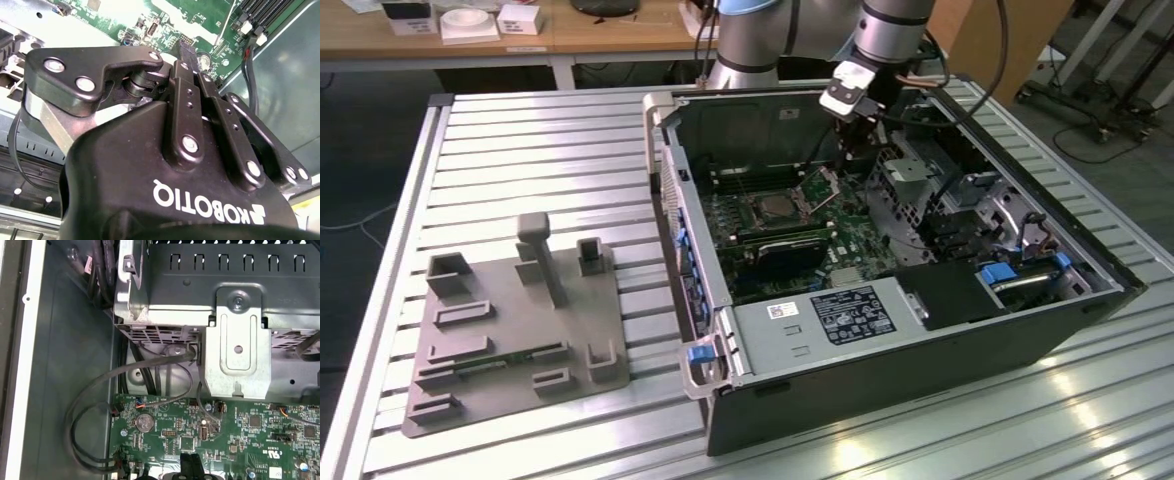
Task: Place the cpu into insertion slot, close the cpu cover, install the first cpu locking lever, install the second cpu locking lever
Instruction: 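Close the cpu cover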
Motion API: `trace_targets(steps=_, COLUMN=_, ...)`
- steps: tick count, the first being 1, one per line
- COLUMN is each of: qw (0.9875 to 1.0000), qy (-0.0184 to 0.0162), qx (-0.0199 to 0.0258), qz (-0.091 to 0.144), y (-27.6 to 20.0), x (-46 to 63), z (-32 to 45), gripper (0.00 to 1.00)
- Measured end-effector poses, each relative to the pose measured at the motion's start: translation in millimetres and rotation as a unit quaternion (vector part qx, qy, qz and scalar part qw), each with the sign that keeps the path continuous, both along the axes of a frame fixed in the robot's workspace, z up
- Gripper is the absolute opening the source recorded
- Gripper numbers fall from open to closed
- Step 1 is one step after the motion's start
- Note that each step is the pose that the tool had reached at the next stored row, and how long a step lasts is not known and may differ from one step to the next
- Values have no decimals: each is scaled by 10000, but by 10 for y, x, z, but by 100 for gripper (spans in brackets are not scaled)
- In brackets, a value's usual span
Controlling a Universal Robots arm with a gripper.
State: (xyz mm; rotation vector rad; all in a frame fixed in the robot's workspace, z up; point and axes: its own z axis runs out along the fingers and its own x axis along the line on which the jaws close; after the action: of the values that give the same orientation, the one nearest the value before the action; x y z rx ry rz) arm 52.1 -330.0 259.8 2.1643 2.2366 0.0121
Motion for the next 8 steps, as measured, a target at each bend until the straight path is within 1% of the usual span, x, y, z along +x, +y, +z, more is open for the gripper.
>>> trace_targets(steps=5, qw=10000, qy=2, qx=0, qz=0, y=0, x=25, z=-27, gripper=10)
trace_targets(steps=8, qw=10000, qy=14, qx=0, qz=-1, y=0, x=27, z=-53, gripper=10)
